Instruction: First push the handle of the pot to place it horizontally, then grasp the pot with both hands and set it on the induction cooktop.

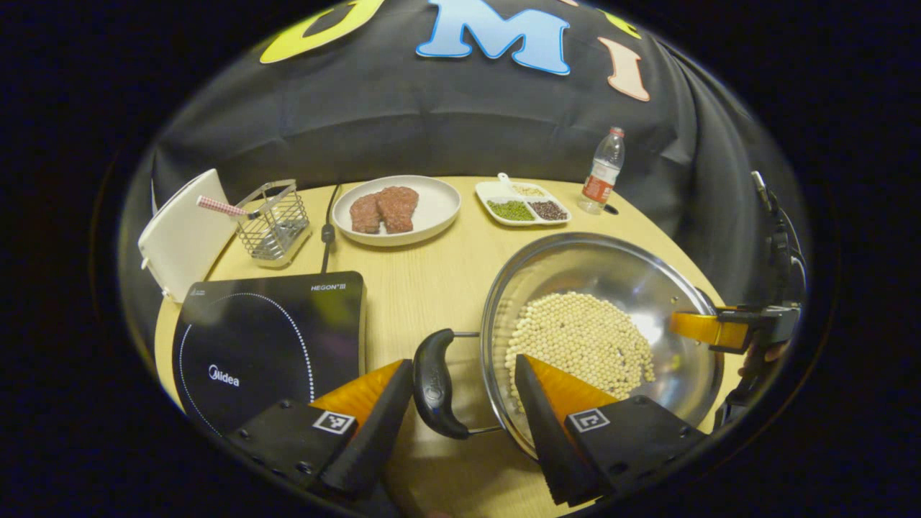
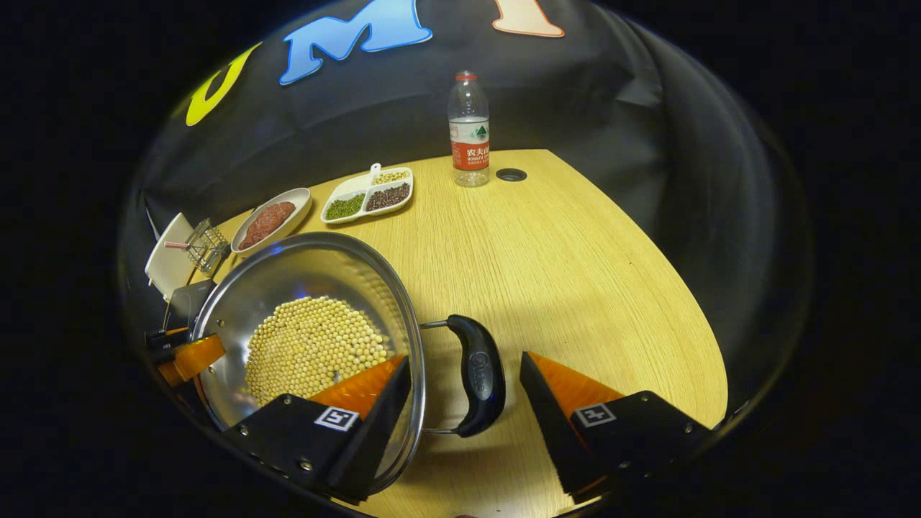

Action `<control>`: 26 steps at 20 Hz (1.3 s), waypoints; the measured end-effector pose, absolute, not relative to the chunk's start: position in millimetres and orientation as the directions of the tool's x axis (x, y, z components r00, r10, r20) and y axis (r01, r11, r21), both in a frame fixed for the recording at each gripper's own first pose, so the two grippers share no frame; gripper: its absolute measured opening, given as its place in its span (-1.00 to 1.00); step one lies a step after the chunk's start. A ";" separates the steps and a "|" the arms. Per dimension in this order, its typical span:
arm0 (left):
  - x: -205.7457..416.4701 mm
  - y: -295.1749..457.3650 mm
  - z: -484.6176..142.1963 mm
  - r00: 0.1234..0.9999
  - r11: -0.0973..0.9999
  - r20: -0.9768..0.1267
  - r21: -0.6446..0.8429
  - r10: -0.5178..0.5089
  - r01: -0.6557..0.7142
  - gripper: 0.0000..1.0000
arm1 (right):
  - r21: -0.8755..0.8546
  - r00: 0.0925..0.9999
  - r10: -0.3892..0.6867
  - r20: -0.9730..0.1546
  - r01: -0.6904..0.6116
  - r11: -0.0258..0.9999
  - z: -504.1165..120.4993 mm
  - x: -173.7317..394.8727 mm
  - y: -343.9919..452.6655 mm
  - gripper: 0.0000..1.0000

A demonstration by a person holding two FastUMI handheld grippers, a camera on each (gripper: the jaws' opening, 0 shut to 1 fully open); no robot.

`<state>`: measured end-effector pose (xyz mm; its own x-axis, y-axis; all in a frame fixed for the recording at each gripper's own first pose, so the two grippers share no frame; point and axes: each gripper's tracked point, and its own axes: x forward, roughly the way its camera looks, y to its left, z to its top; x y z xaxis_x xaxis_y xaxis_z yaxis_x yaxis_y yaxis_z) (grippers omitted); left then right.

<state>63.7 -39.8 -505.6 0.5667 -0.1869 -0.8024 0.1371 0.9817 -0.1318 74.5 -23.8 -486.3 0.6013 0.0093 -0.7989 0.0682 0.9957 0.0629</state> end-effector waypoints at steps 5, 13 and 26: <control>60.8 -44.4 -516.1 0.549 0.980 -0.811 -0.160 -0.200 0.120 0.60 | 0.059 0.590 0.027 -0.807 0.036 0.998 -490.0 75.9 -15.3 0.46; 64.6 -40.4 -515.8 0.546 0.986 -0.821 -0.139 -0.168 0.095 0.39 | 0.112 0.579 0.049 -0.814 0.072 0.991 -484.3 72.3 -11.7 0.18; 53.5 -9.0 -451.8 0.571 0.994 -0.813 -0.086 -0.112 0.072 0.31 | 0.111 0.584 0.054 -0.810 0.063 0.992 -429.8 52.0 17.6 0.17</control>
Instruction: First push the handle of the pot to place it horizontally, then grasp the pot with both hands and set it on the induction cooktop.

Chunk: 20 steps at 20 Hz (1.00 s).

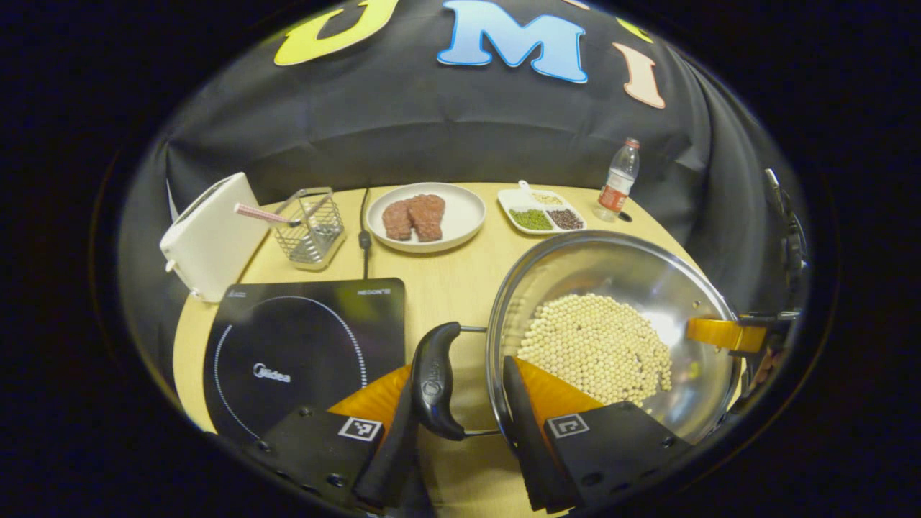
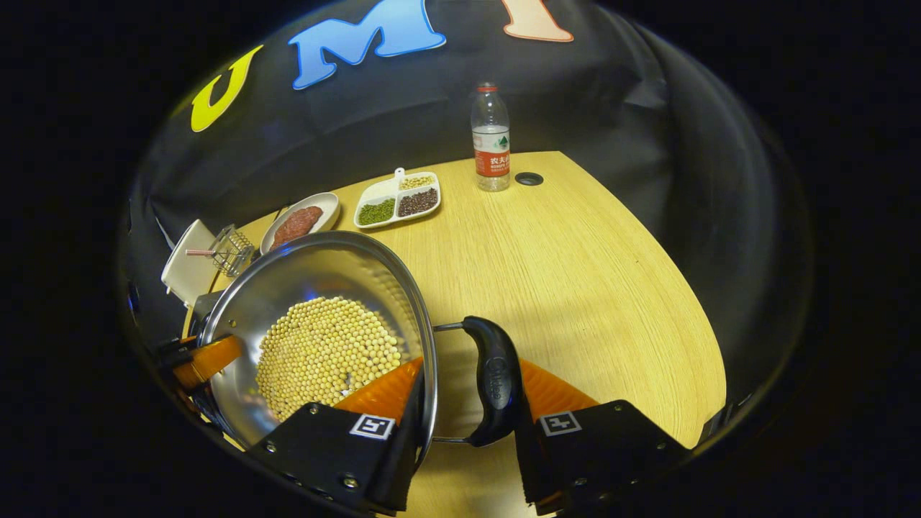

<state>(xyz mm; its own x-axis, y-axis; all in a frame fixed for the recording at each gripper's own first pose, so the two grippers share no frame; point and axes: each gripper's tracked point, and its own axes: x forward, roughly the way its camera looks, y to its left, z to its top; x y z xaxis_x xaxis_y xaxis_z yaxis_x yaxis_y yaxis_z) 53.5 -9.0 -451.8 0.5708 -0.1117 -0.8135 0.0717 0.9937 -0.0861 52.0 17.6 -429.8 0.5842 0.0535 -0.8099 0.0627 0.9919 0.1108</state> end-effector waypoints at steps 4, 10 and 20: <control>48.5 16.3 -430.8 0.581 0.995 -0.808 -0.083 -0.100 0.056 0.31 | 0.114 0.588 0.054 -0.807 0.065 0.991 -406.2 39.2 39.9 0.17; 36.8 59.2 -408.8 0.602 0.995 -0.793 -0.079 -0.098 0.057 0.32 | 0.109 0.599 0.054 -0.799 0.057 0.992 -388.9 25.5 77.6 0.17; 30.1 127.8 -384.2 0.629 0.997 -0.774 -0.078 -0.079 0.030 0.31 | 0.118 0.605 0.077 -0.792 0.028 0.993 -367.1 21.3 139.1 0.17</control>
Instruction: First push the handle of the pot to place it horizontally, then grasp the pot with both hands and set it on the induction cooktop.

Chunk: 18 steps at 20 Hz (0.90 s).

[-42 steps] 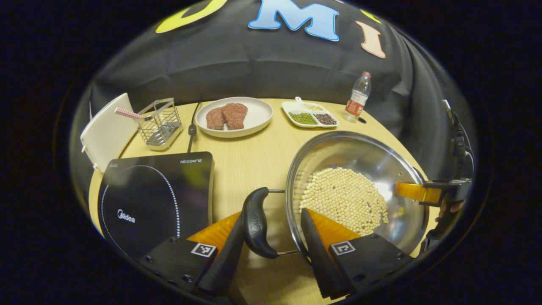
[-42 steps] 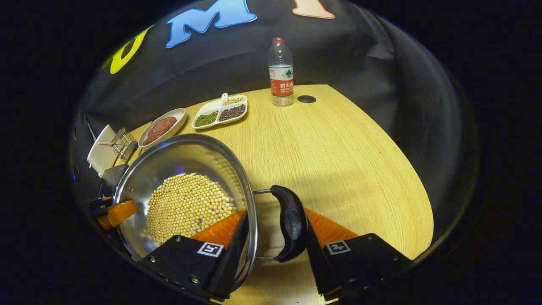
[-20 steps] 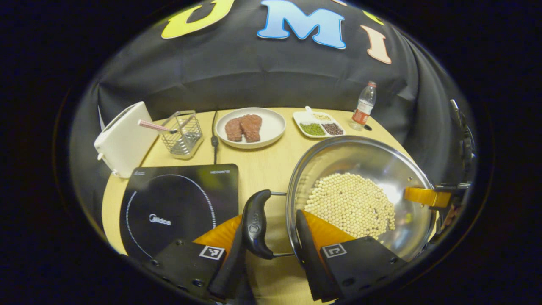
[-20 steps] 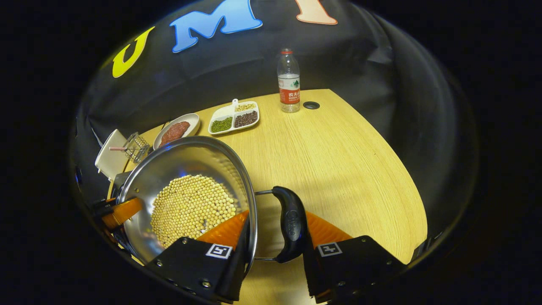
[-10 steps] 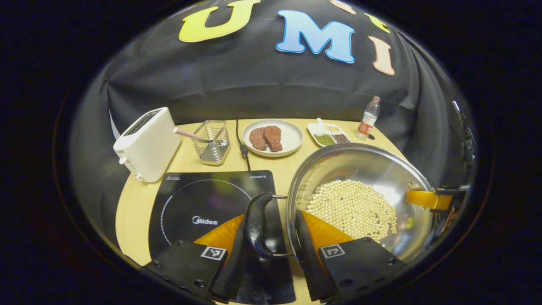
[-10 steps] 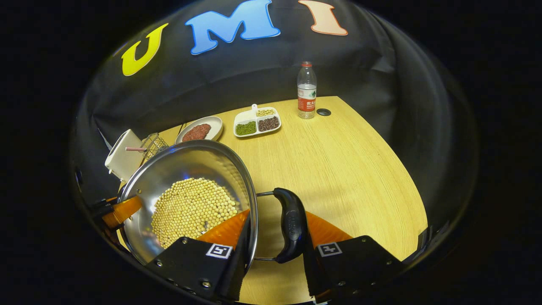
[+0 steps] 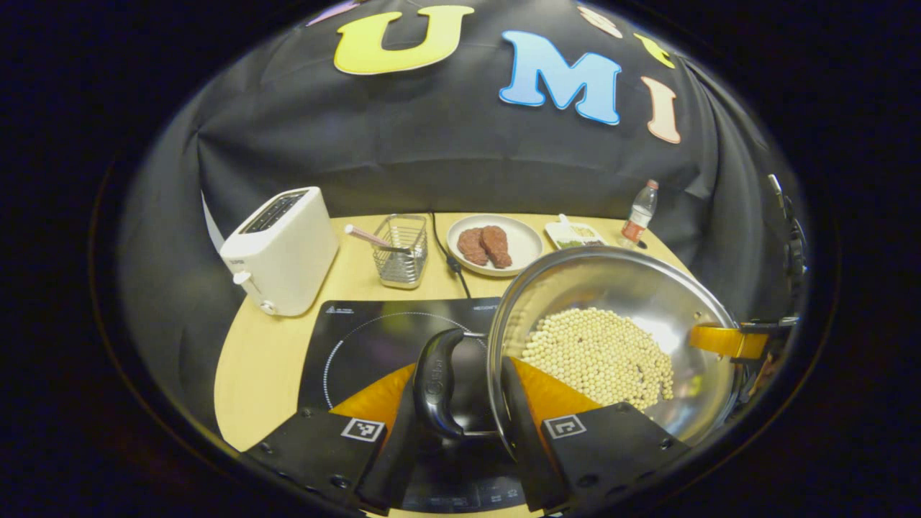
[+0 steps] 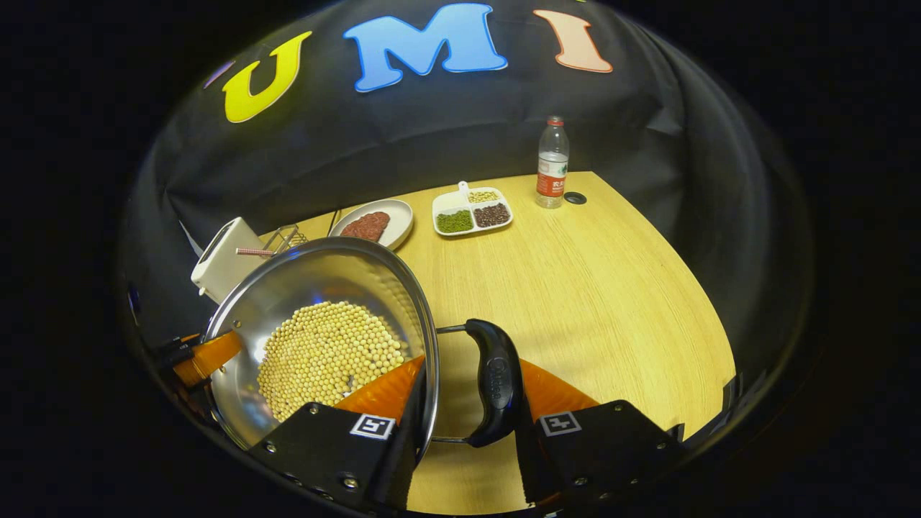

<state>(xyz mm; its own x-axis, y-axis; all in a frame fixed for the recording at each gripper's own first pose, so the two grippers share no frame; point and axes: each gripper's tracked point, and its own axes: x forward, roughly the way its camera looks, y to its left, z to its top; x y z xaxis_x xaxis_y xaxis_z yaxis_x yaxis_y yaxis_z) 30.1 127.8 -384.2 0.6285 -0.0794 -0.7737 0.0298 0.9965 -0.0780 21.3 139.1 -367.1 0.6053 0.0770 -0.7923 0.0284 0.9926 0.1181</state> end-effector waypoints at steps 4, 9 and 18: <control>26.7 156.8 -382.0 0.635 0.998 -0.770 -0.068 -0.060 0.011 0.32 | 0.128 0.599 0.098 -0.794 0.007 0.992 -365.6 20.8 165.6 0.17; 28.8 191.3 -384.0 0.633 0.999 -0.773 -0.051 -0.038 -0.003 0.25 | 0.139 0.586 0.123 -0.801 -0.018 0.990 -370.4 28.4 195.8 0.17; 37.5 248.4 -391.9 0.623 0.999 -0.782 -0.030 -0.001 -0.036 0.25 | 0.154 0.558 0.154 -0.816 -0.048 0.987 -382.8 36.7 248.7 0.17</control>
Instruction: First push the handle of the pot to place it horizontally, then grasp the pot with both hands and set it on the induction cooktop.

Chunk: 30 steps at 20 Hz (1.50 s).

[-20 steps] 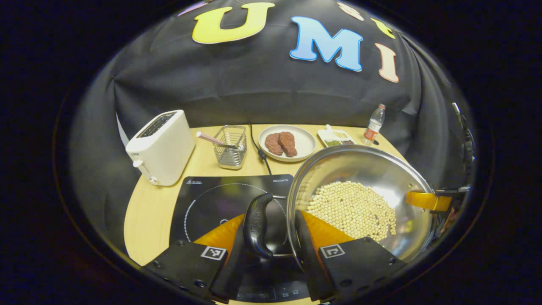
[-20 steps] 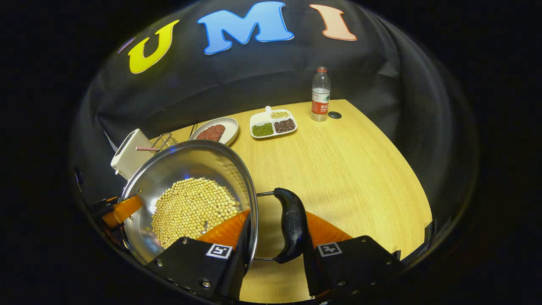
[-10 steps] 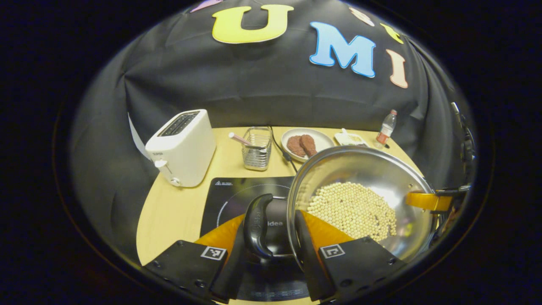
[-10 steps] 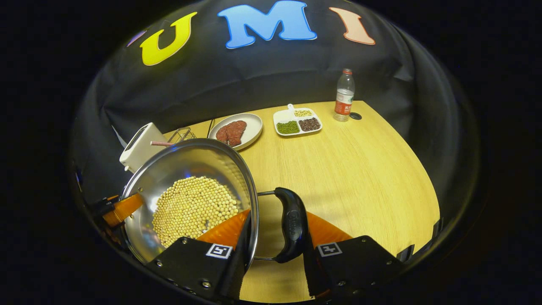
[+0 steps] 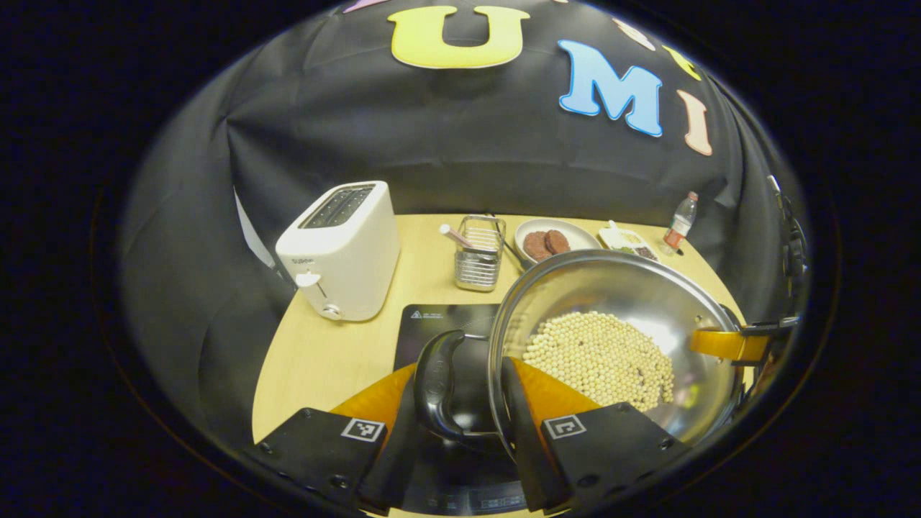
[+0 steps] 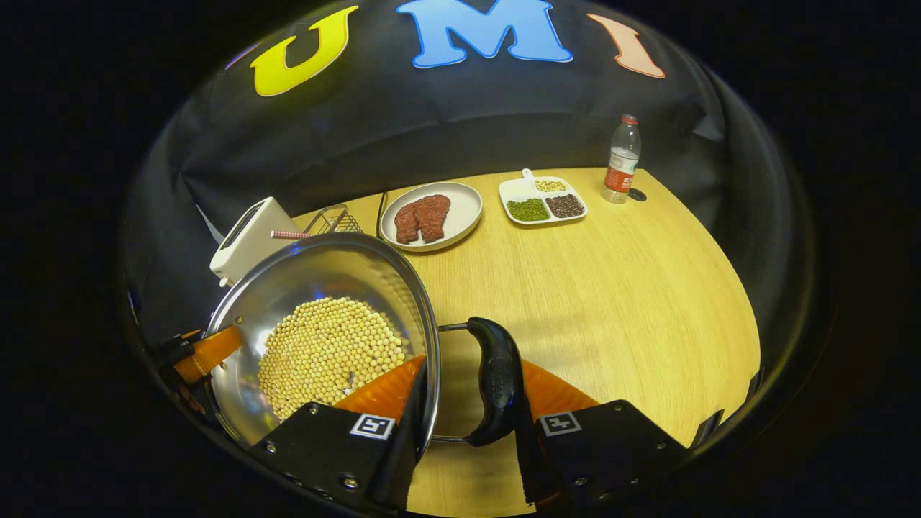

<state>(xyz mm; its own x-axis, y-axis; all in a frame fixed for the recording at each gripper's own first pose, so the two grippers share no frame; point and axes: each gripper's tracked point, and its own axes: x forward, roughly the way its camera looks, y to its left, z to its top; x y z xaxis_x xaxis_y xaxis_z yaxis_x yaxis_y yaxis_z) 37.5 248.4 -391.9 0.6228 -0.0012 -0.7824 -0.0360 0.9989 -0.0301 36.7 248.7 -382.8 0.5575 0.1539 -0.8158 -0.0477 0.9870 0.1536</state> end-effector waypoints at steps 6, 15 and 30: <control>47.8 282.8 -407.0 0.614 0.999 -0.789 -0.019 0.014 -0.047 0.32 | 0.162 0.538 0.163 -0.827 -0.049 0.986 -394.0 44.6 279.9 0.17; 57.8 315.5 -428.7 0.613 1.000 -0.790 -0.002 0.010 -0.019 0.31 | 0.179 0.522 0.162 -0.837 -0.019 0.984 -413.3 44.8 306.5 0.17; 64.5 330.4 -452.9 0.628 1.000 -0.778 -0.017 -0.008 -0.008 0.27 | 0.173 0.513 0.153 -0.844 -0.010 0.985 -431.3 43.1 323.1 0.17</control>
<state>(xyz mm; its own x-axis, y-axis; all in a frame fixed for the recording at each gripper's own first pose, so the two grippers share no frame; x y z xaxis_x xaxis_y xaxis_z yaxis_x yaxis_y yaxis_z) 64.5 330.4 -452.9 0.6280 -0.0082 -0.7781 -0.0076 0.9998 -0.0167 43.1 323.1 -431.3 0.5133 0.1534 -0.8444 -0.0100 0.9849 0.1729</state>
